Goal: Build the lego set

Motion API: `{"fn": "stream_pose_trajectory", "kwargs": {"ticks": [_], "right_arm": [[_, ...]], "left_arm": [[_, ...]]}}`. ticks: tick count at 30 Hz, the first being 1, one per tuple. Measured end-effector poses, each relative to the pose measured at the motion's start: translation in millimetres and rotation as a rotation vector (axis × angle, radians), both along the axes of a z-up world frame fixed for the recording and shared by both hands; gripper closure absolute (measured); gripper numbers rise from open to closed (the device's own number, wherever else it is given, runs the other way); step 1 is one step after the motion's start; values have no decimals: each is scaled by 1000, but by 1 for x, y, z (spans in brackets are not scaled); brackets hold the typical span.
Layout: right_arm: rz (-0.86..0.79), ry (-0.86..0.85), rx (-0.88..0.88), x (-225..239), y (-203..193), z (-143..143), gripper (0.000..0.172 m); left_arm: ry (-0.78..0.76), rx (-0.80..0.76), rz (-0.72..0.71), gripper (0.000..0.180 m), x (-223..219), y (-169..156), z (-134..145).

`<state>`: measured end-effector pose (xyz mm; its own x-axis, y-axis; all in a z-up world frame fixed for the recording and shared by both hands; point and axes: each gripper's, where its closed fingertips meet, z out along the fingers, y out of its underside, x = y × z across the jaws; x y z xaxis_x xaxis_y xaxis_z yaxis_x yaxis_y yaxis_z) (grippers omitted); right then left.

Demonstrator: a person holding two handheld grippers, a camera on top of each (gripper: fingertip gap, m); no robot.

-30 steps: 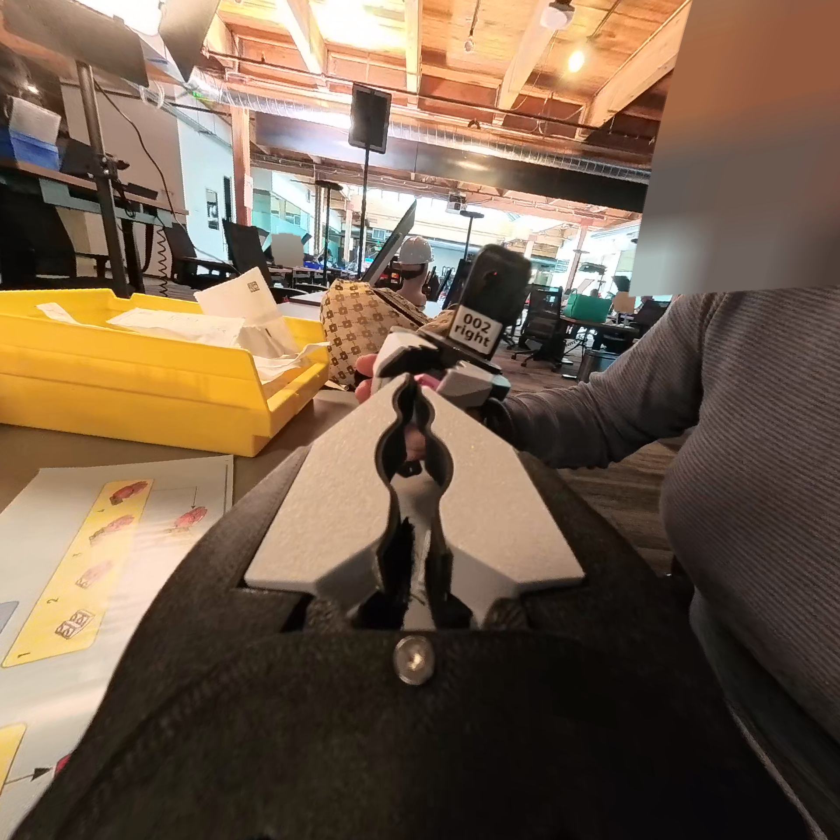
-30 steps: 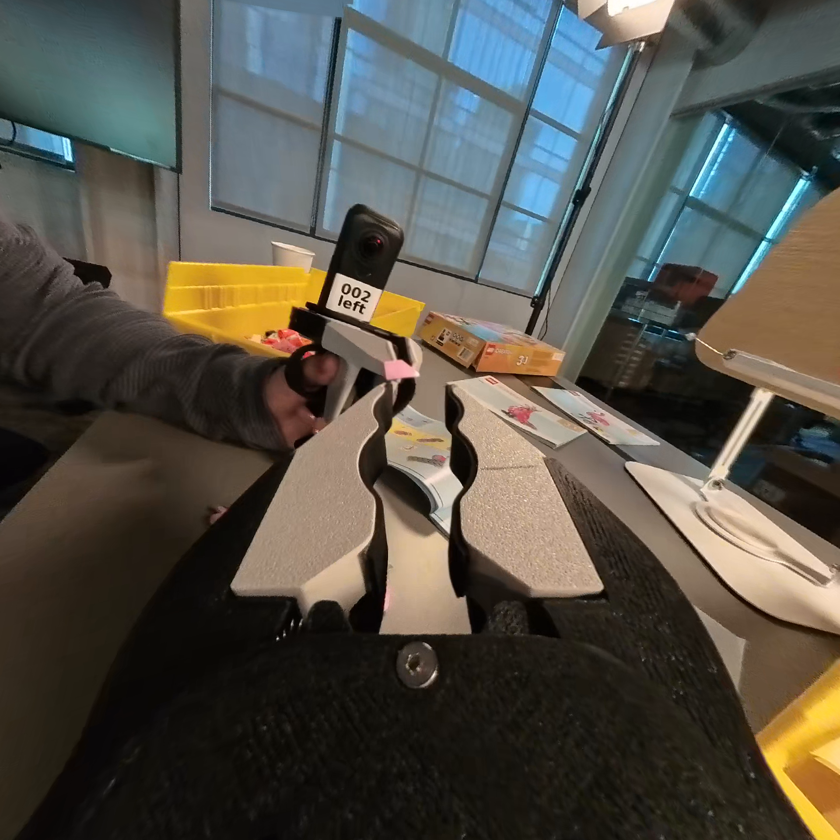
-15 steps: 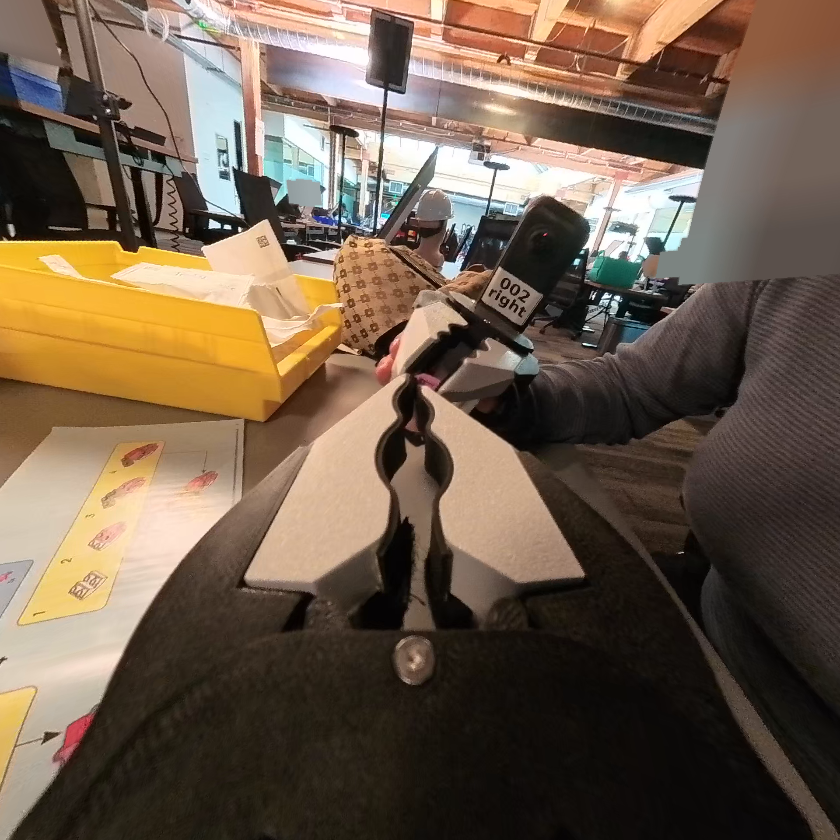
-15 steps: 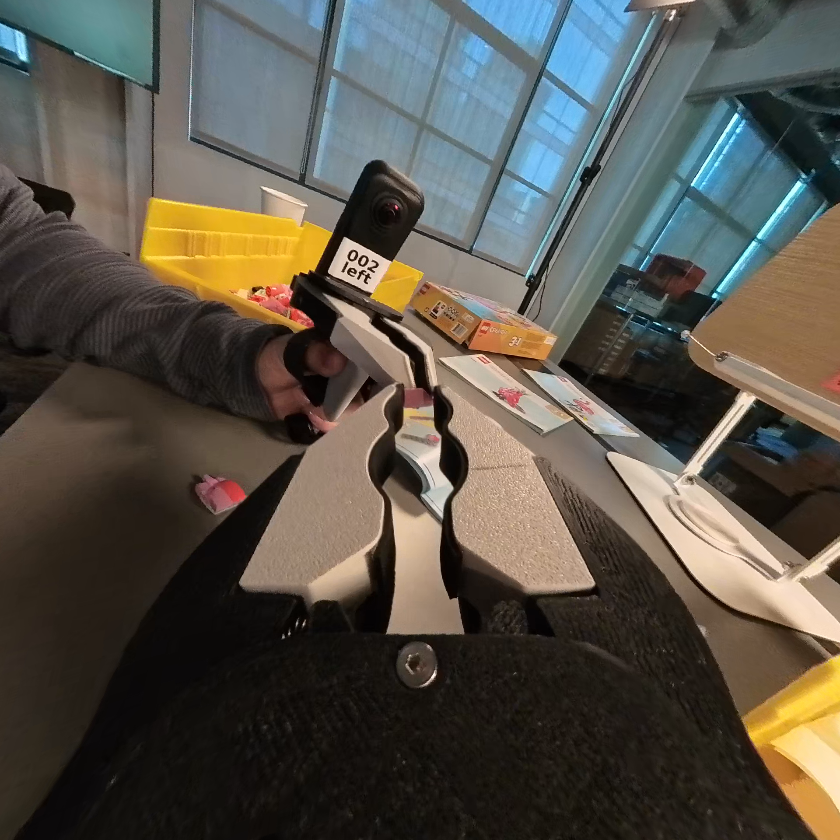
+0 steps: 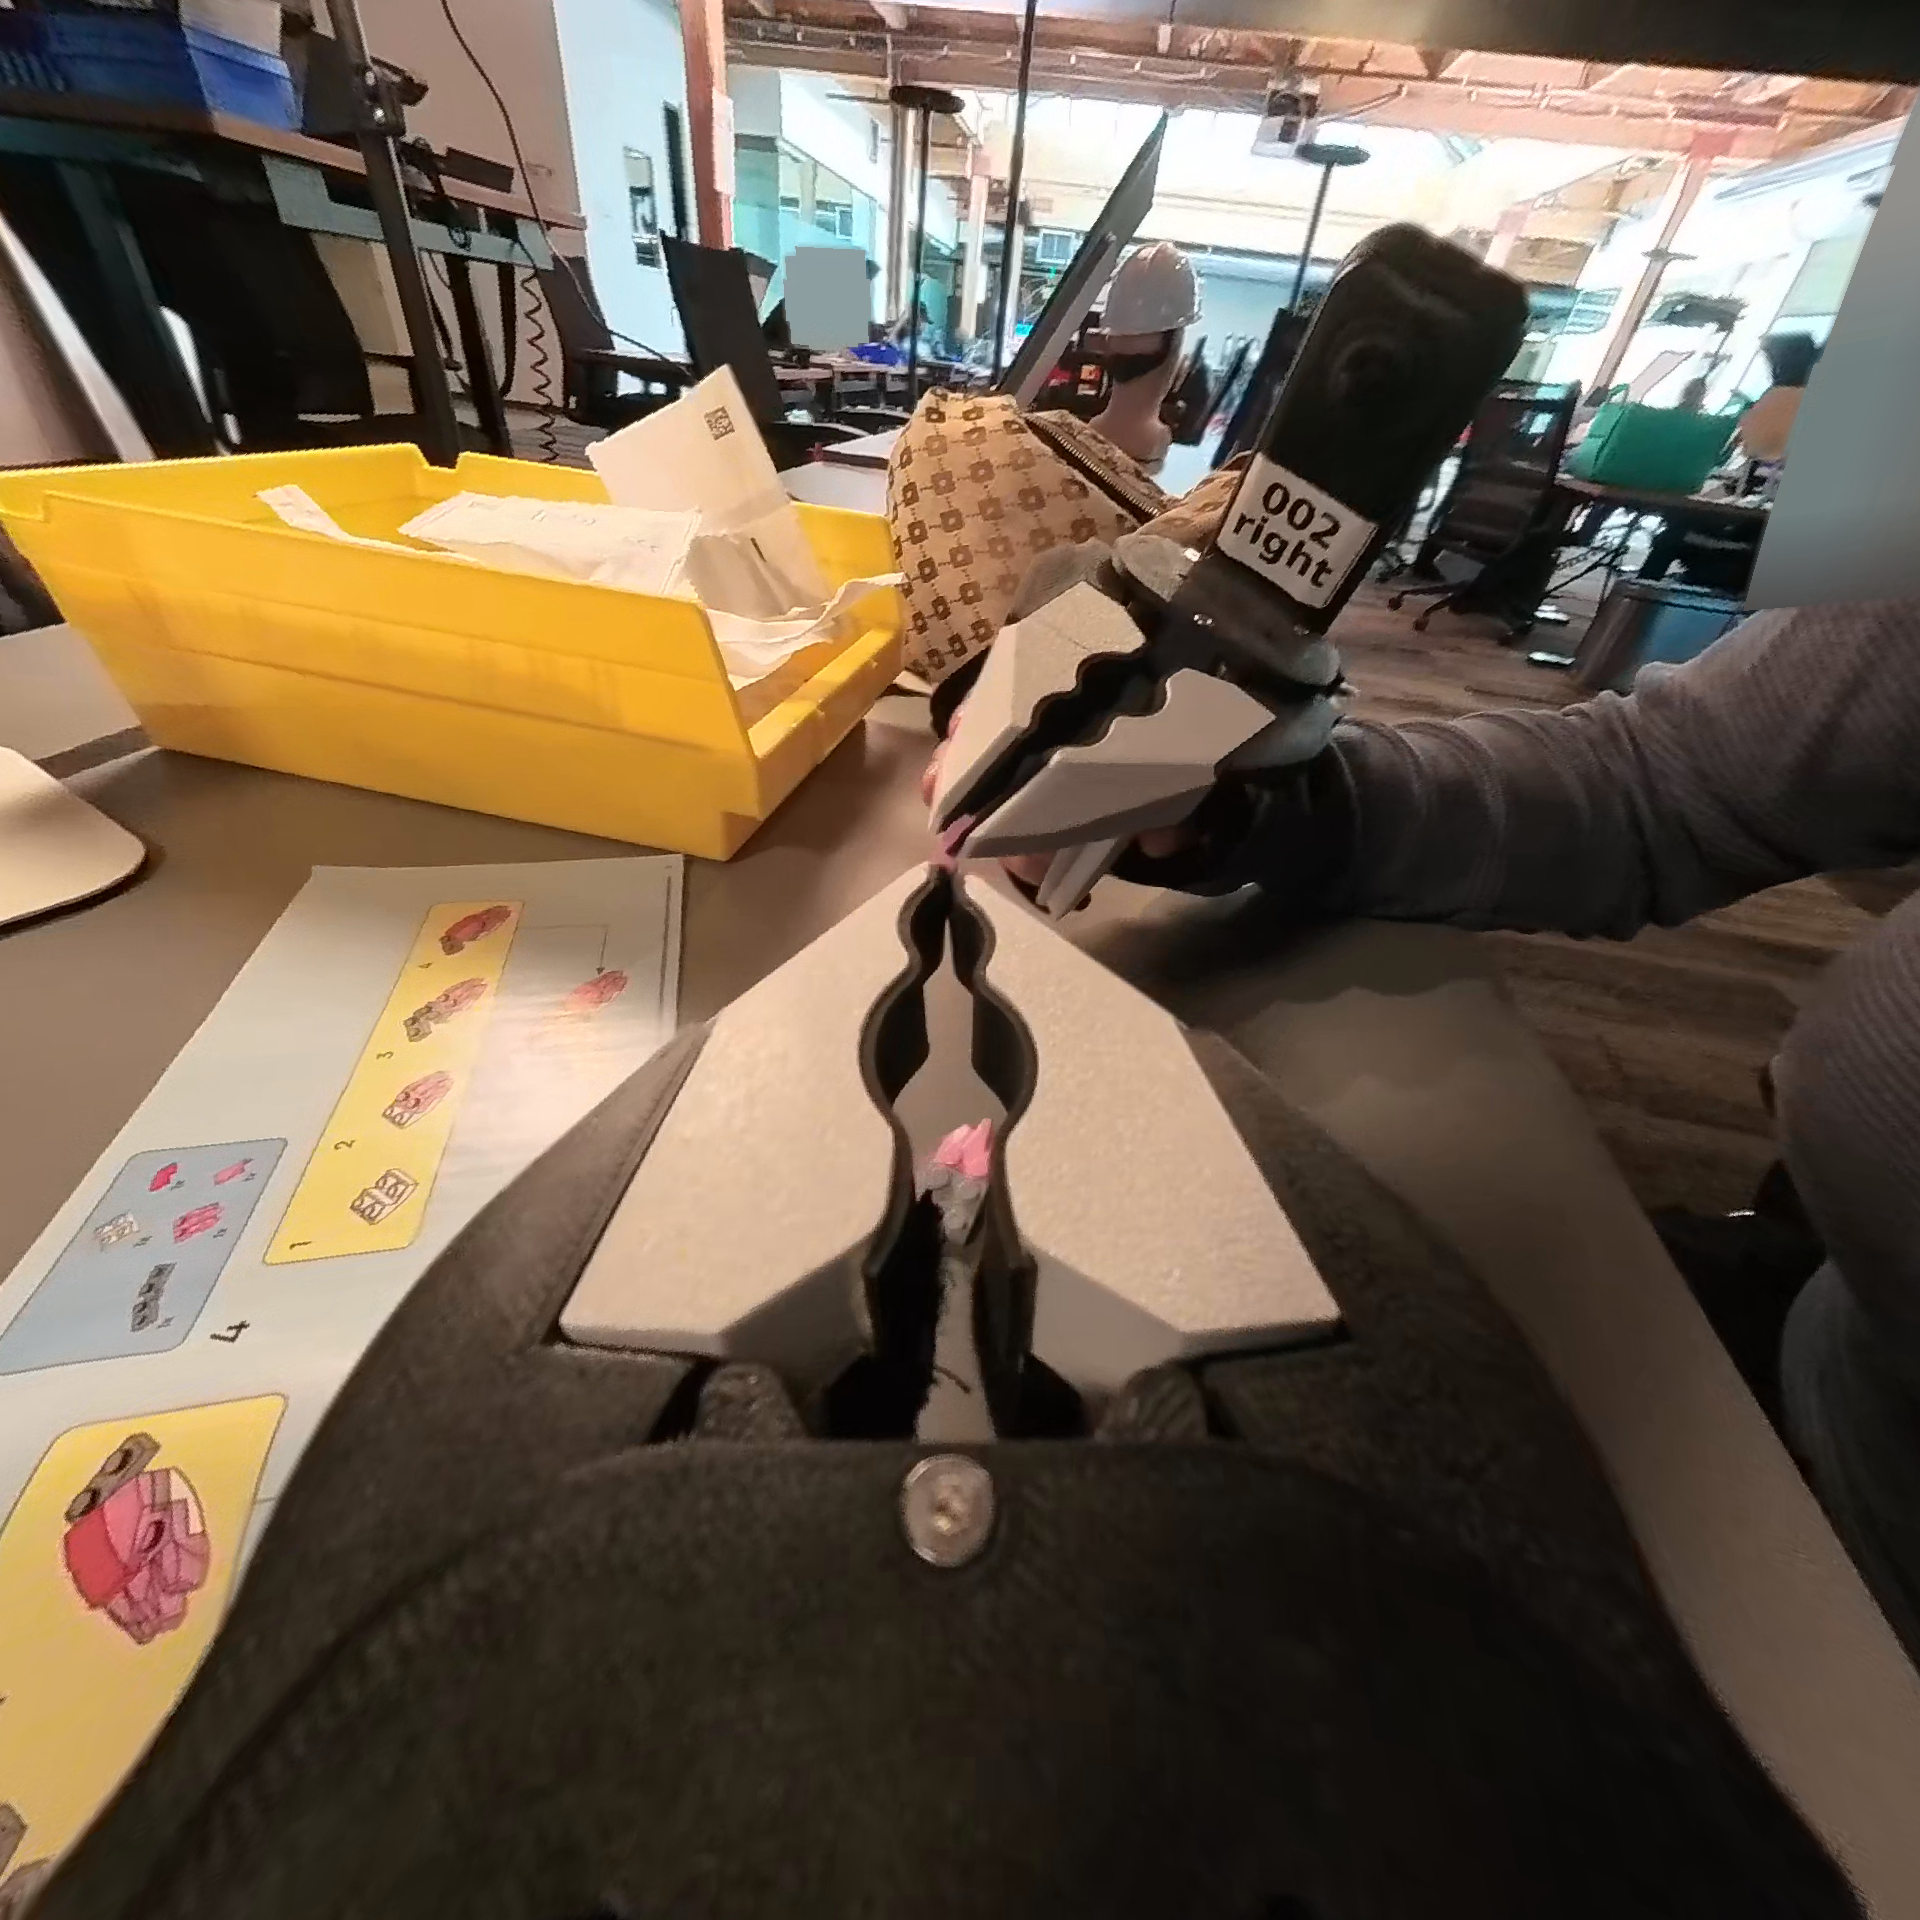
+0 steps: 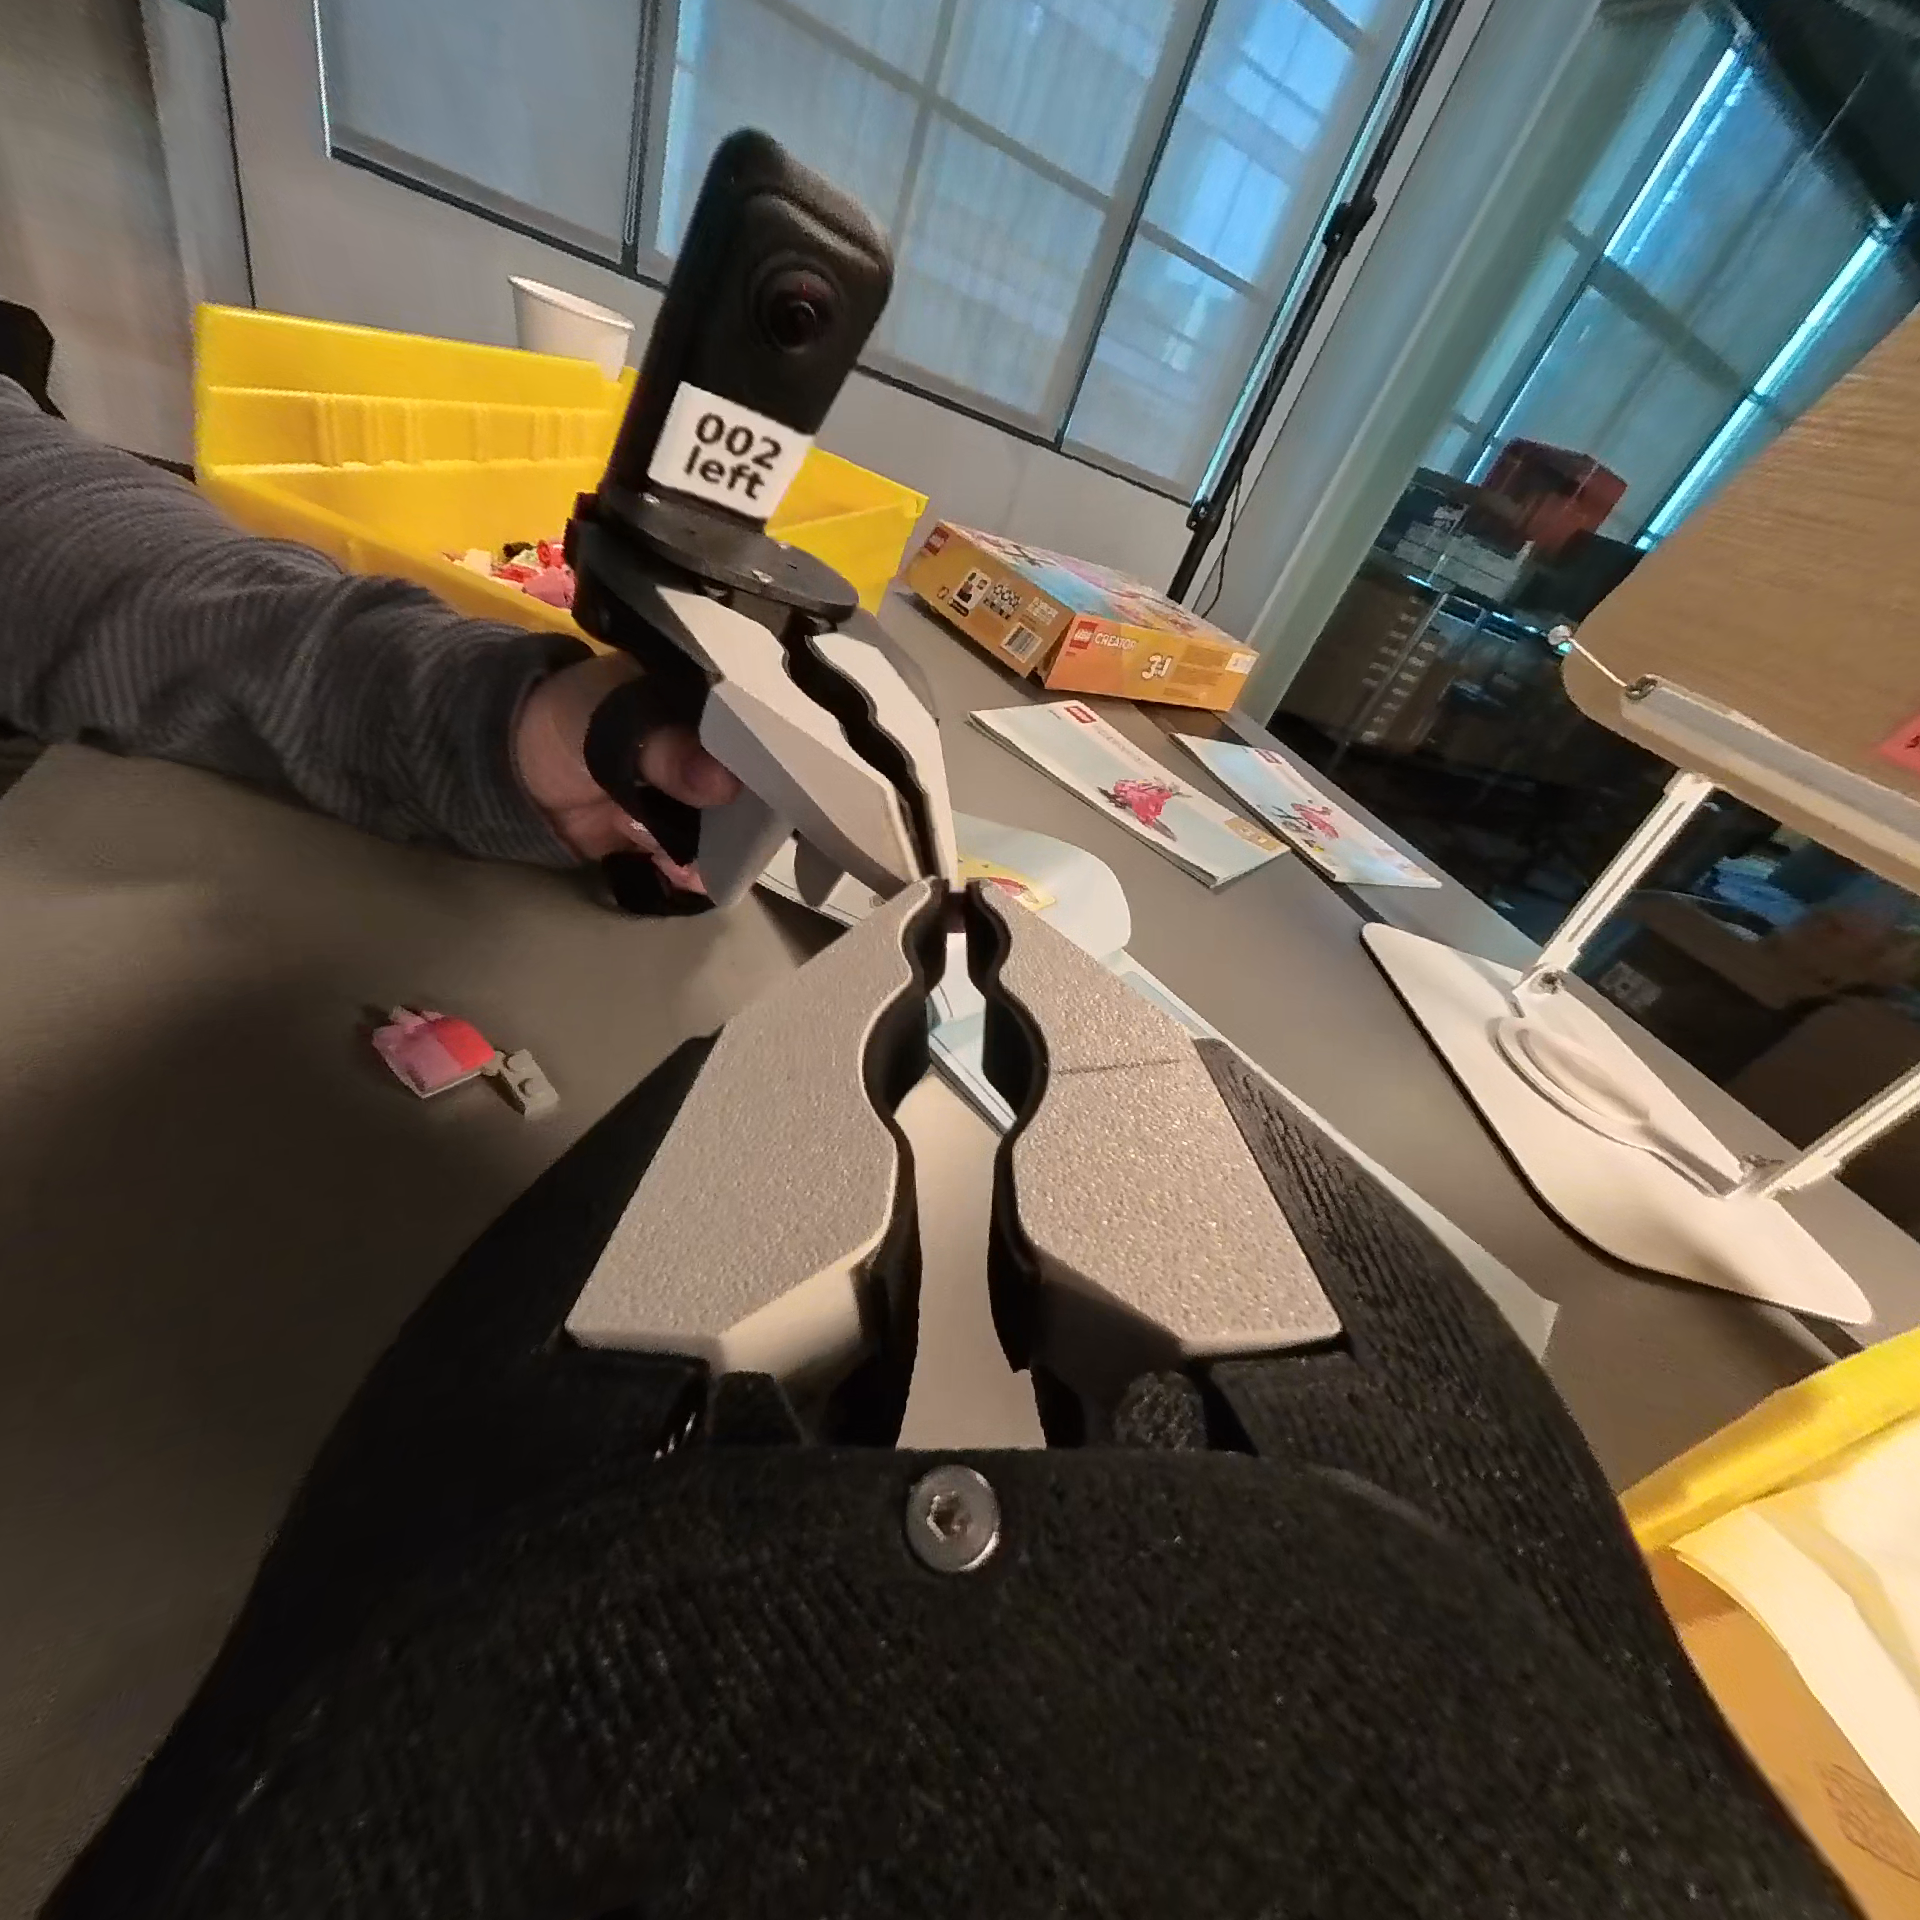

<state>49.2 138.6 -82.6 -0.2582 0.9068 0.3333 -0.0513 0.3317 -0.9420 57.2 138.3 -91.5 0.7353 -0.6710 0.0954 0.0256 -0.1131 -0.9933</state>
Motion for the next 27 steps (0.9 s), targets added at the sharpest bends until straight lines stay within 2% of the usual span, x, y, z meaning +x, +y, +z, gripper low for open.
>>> {"fn": "stream_pose_trajectory", "kwargs": {"ticks": [2, 6, 11, 14, 23, 25, 27], "right_arm": [[-2, 6, 4, 0, 1, 0, 172], [29, 5, -54, 3, 2, 3, 172], [140, 8, -208, 8, -6, 13, 172], [180, 6, -245, 11, -9, 15, 172], [298, 7, -258, 19, -23, 16, 172], [293, -8, -231, 19, -21, 12, 172], [258, -31, -151, 18, -17, 4, 172]], "left_arm": [[30, 12, 12, 179, 0, 0, 0], [134, 48, 39, 161, 1, 0, -2], [298, 176, 86, 166, 10, -4, 1], [277, 195, 70, 174, 14, -7, 5], [77, 126, -89, 178, 25, -17, 13], [135, 140, -62, 178, 24, -15, 10], [309, 190, 15, 178, 21, -11, 2]]}}
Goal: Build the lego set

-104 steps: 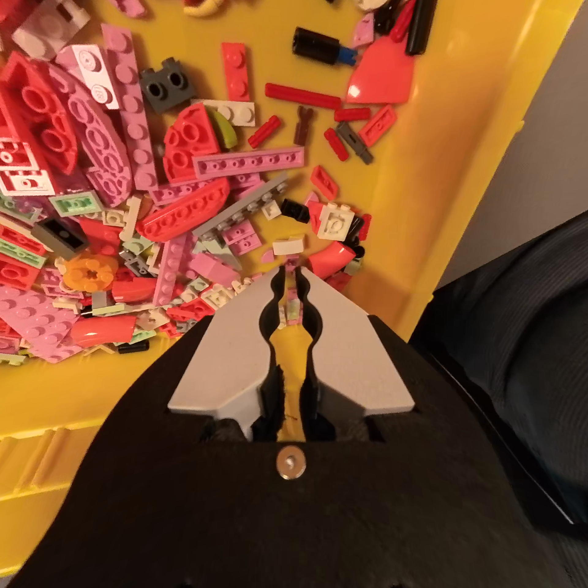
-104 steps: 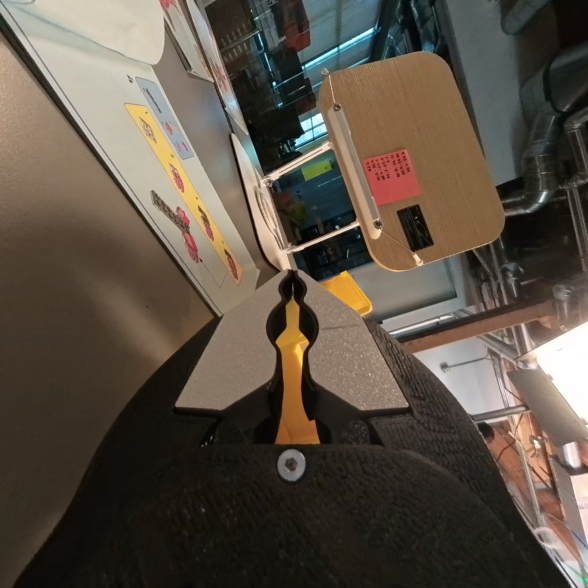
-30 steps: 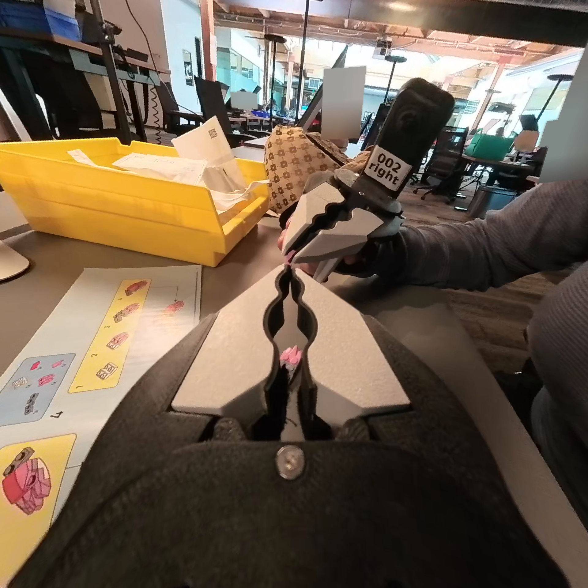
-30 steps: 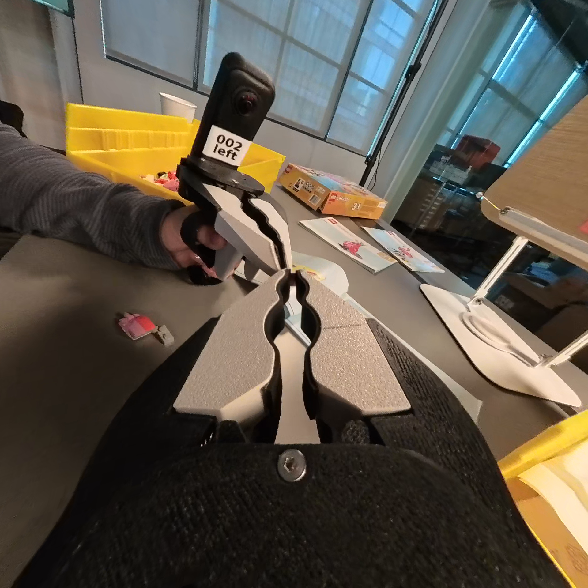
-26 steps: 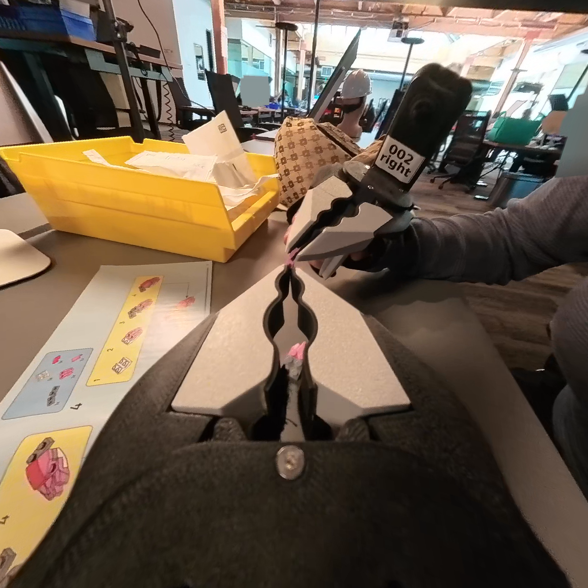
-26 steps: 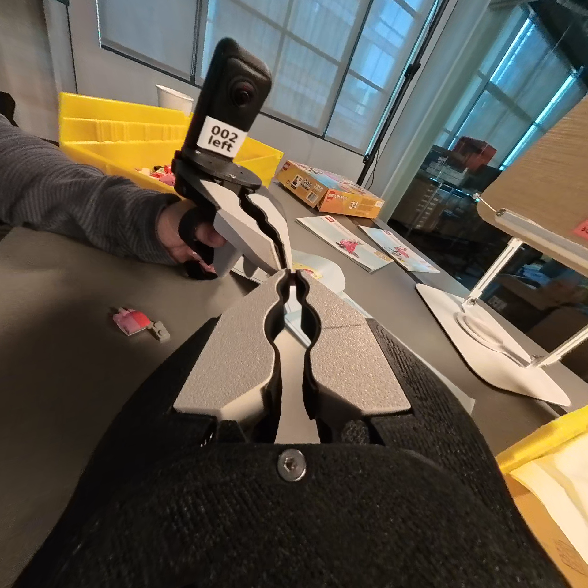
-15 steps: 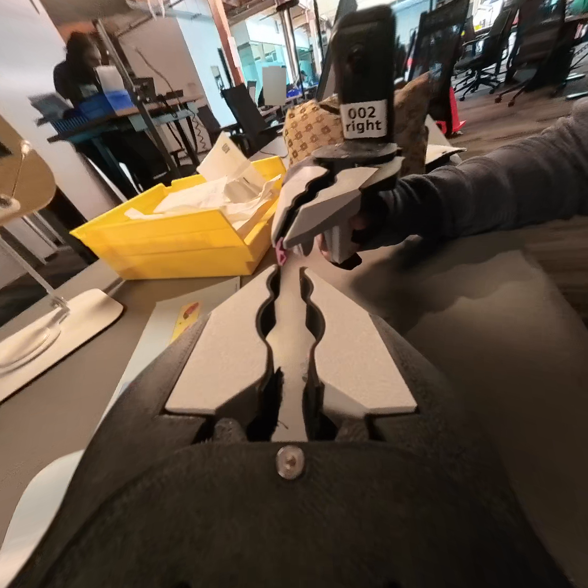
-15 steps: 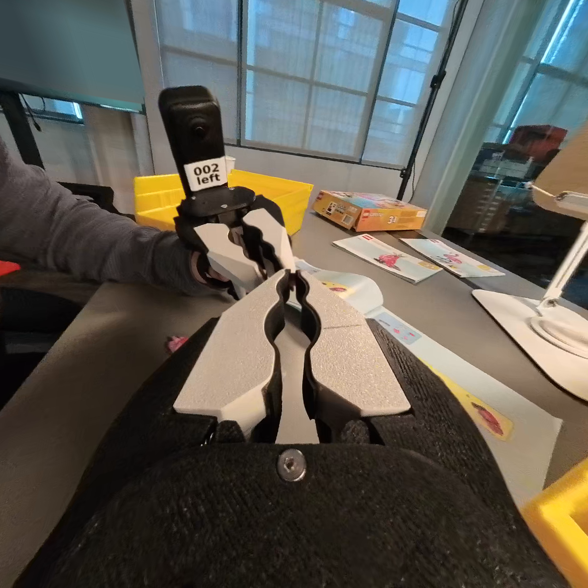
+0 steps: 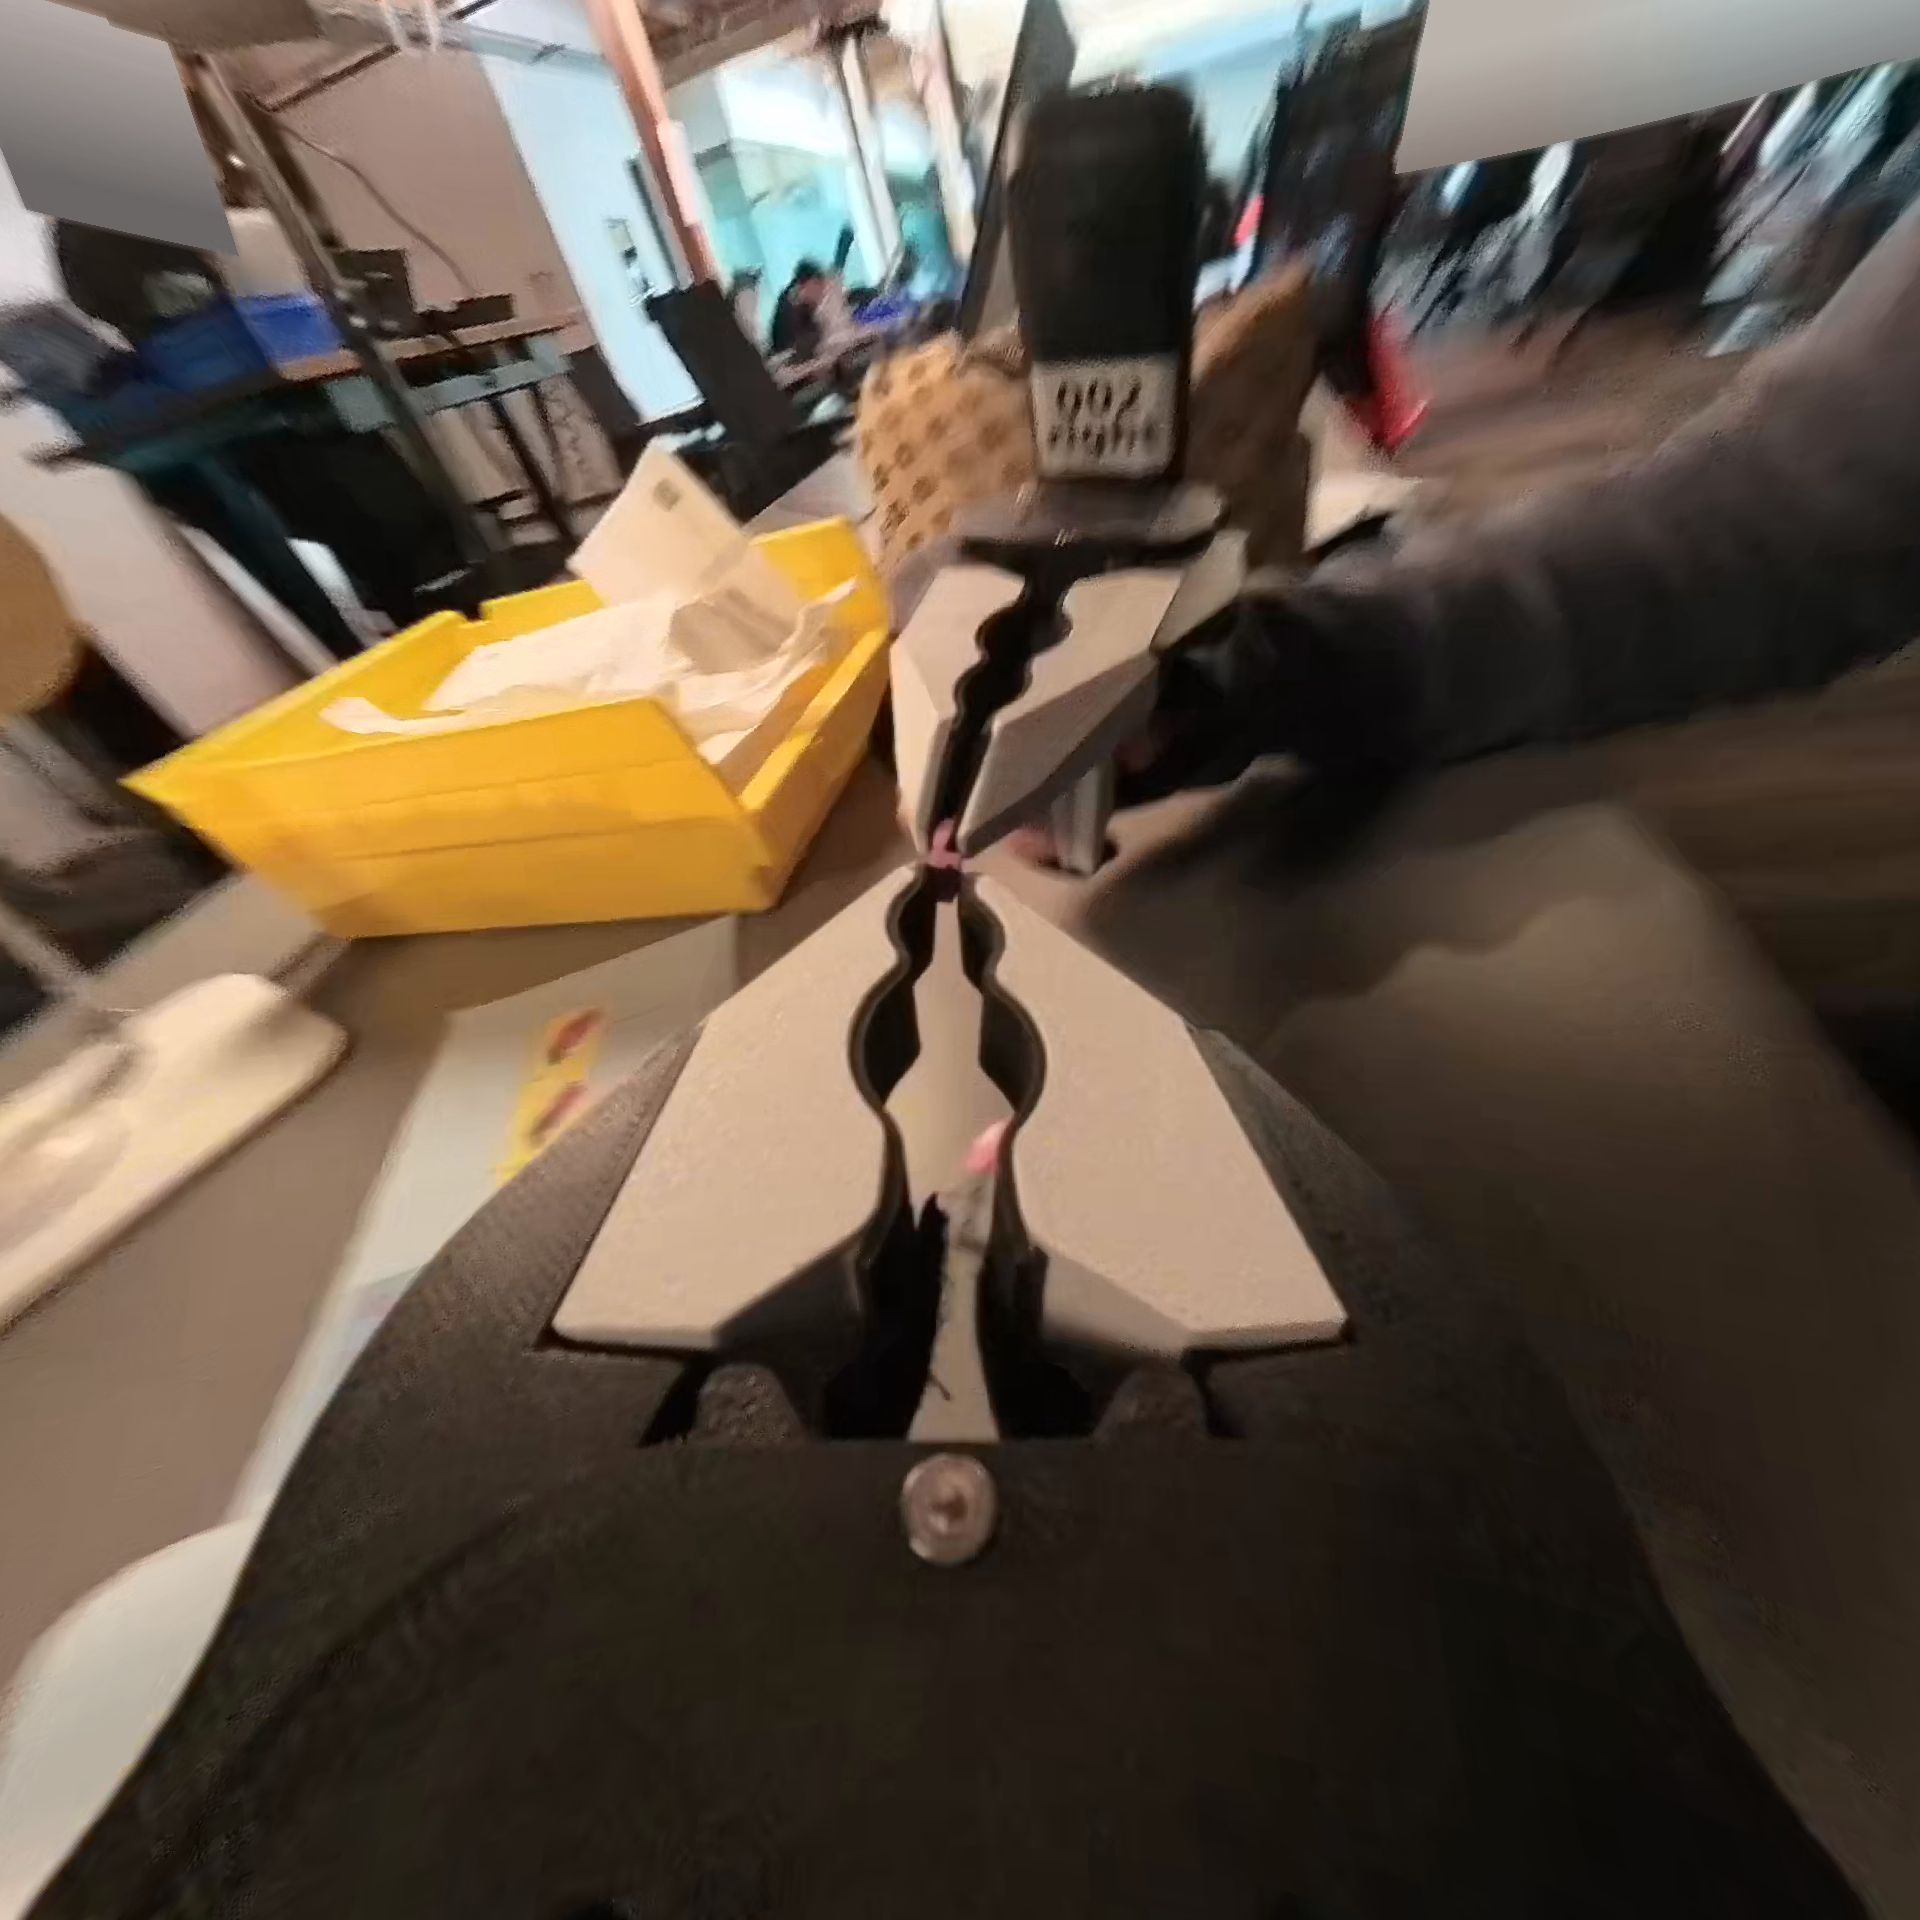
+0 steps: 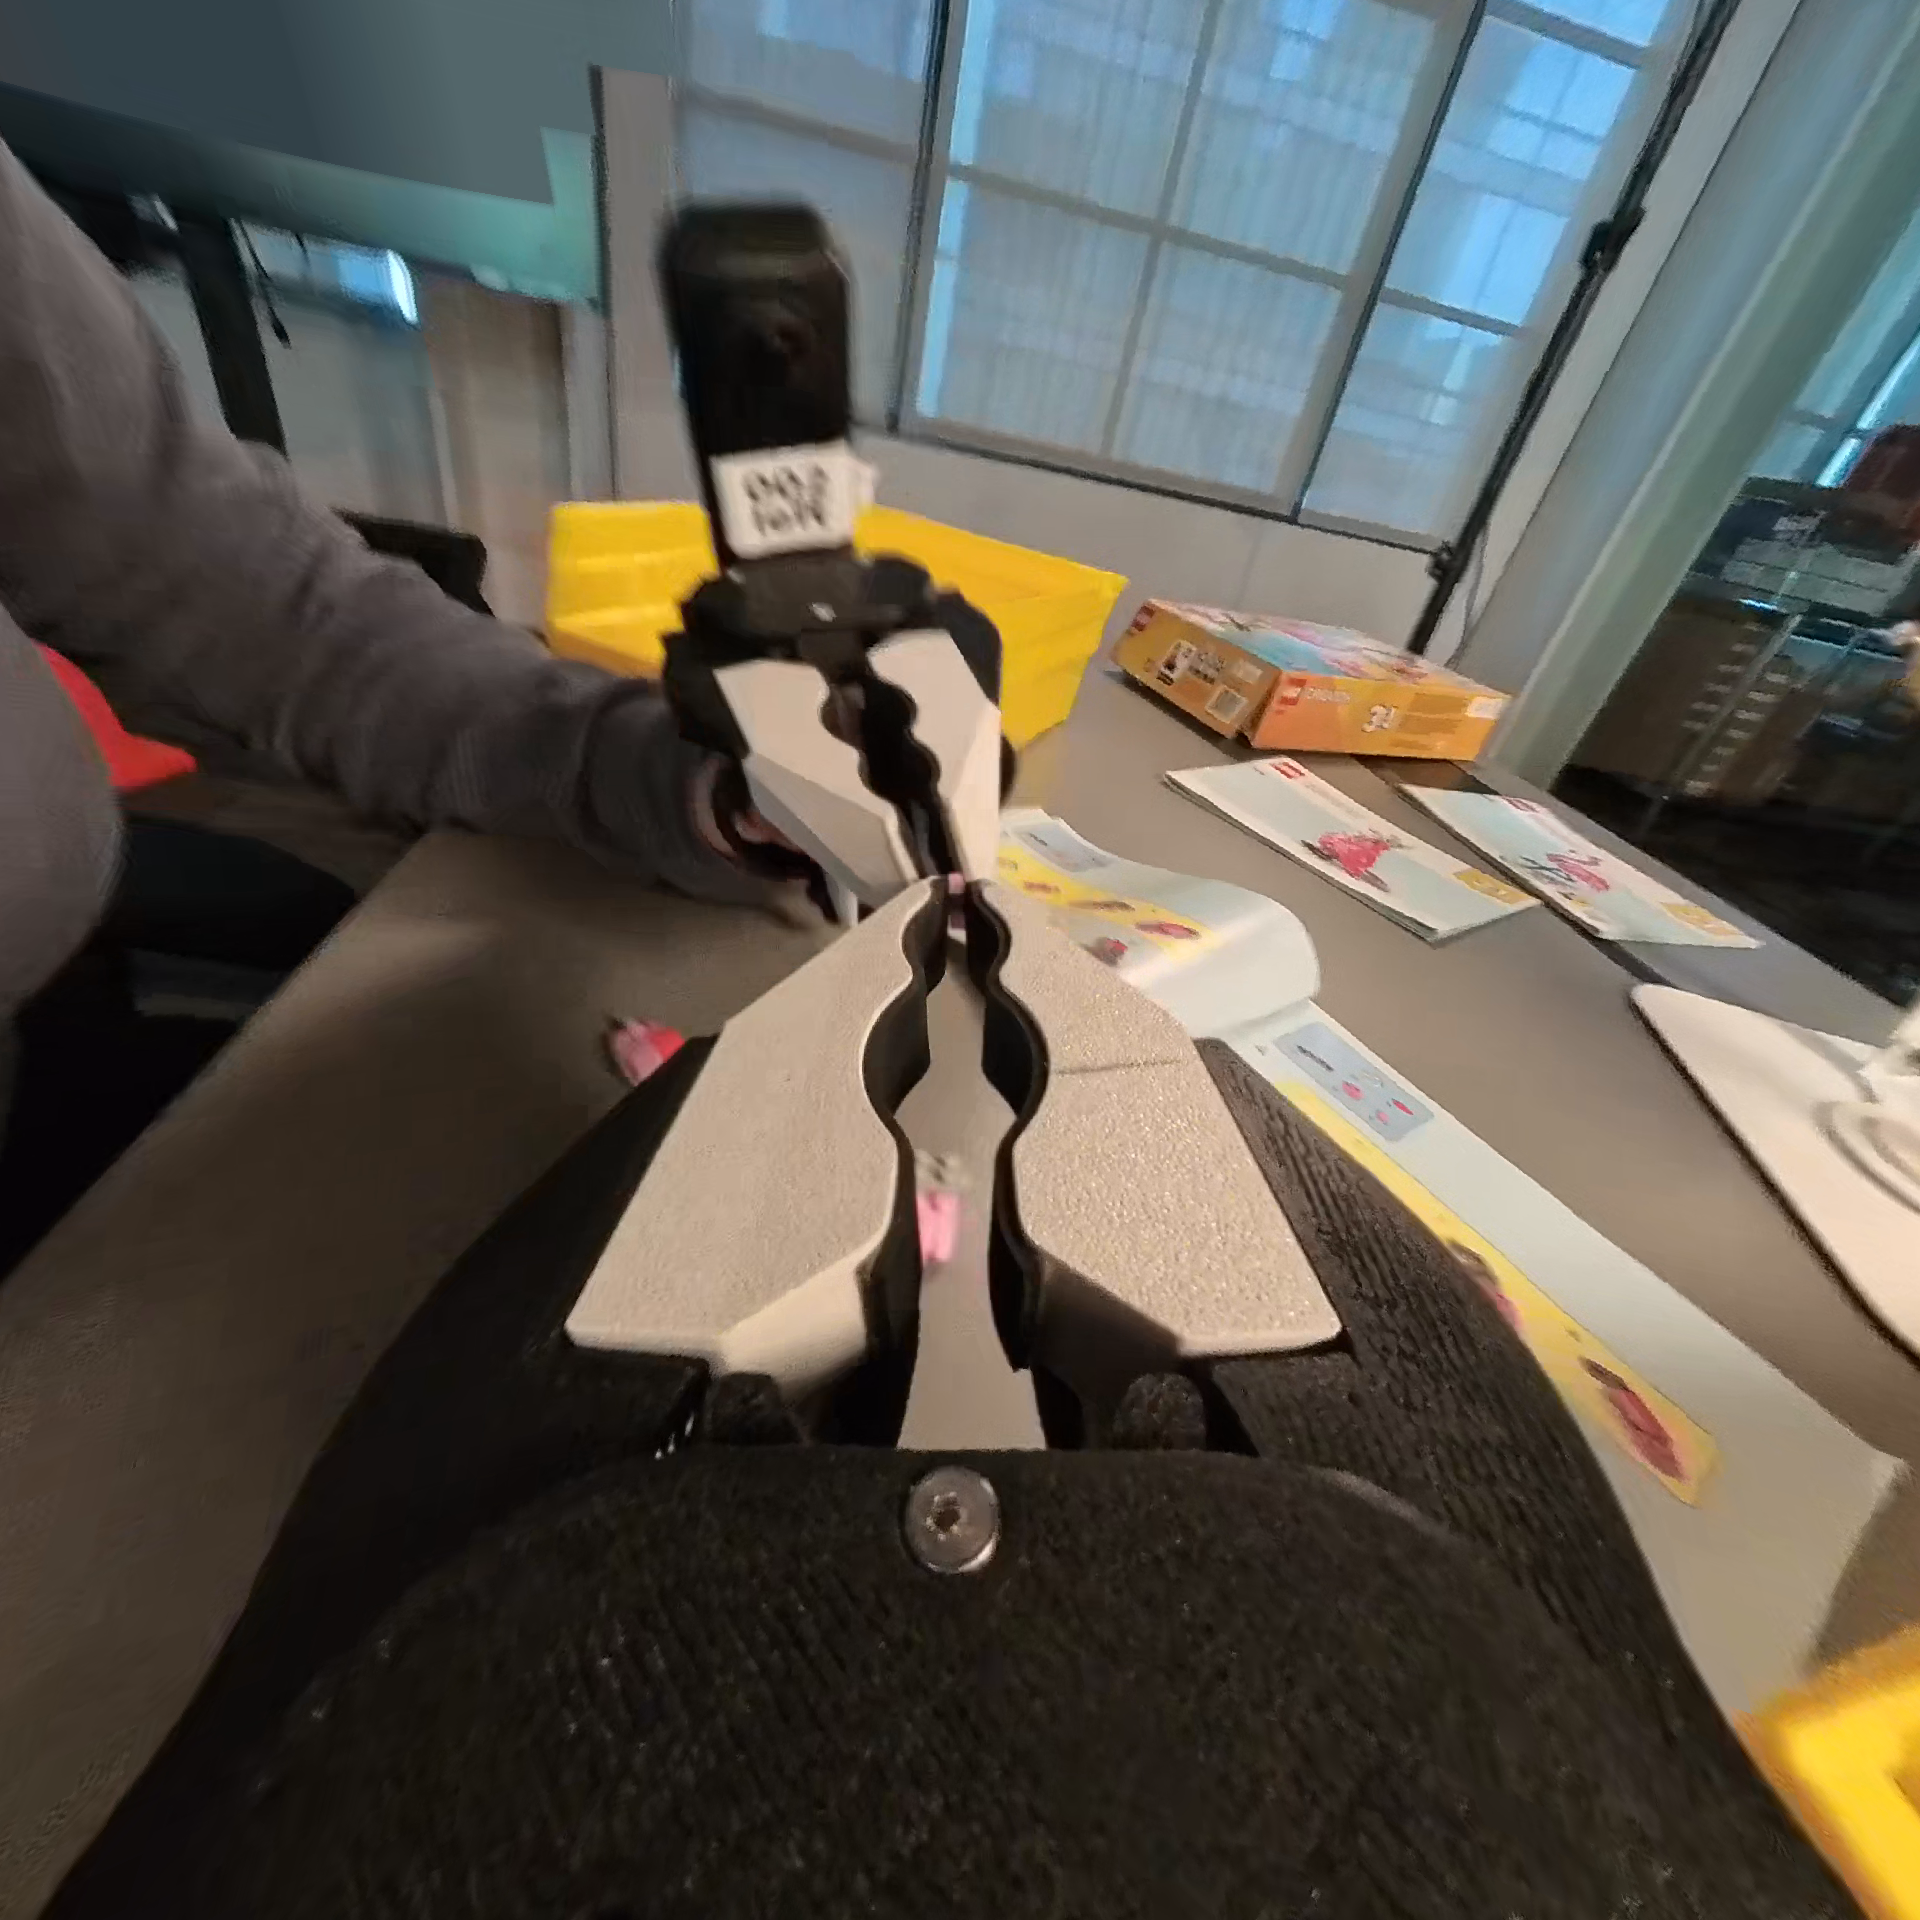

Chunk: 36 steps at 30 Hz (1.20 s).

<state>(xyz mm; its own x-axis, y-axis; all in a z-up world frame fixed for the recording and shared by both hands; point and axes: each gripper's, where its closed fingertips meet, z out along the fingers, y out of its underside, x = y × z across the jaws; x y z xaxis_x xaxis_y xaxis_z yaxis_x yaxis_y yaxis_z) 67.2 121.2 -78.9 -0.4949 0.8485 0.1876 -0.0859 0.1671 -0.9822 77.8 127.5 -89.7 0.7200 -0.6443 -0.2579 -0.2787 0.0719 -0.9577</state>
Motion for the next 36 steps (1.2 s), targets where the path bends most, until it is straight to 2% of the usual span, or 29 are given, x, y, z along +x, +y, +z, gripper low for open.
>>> {"fn": "stream_pose_trajectory", "kwargs": {"ticks": [4, 7, 9, 12, 16, 27, 29, 31, 33, 36], "right_arm": [[-95, -28, 128, -6, 9, -15, 169], [-69, -111, 27, -7, 11, -19, 154], [-39, -157, -84, -8, 11, -18, 153], [-51, -170, -166, -12, 13, -16, 157], [-60, -161, -168, -14, 12, -17, 159], [52, -177, -180, -6, -1, -16, 166], [30, -198, -120, -7, 0, -23, 166], [-31, -196, -67, -13, 5, -27, 166], [-99, -187, -23, -15, 15, -29, 166], [-145, -189, -32, -17, 27, -29, 166]], "left_arm": [[492, 227, 231, 178, -15, 11, -13], [785, 396, 364, 178, -27, 14, -12], [870, 455, 407, 178, -29, 14, -8], [904, 473, 421, 178, -29, 14, -7], [927, 506, 396, 178, -22, 12, -8], [855, 497, 284, 178, -12, 3, -9], [769, 359, 244, 177, -13, 3, -18], [722, 108, 275, 177, -34, 3, -32], [737, -45, 425, 155, -68, 2, -37], [713, -237, 542, 134, -92, -1, -58]]}}
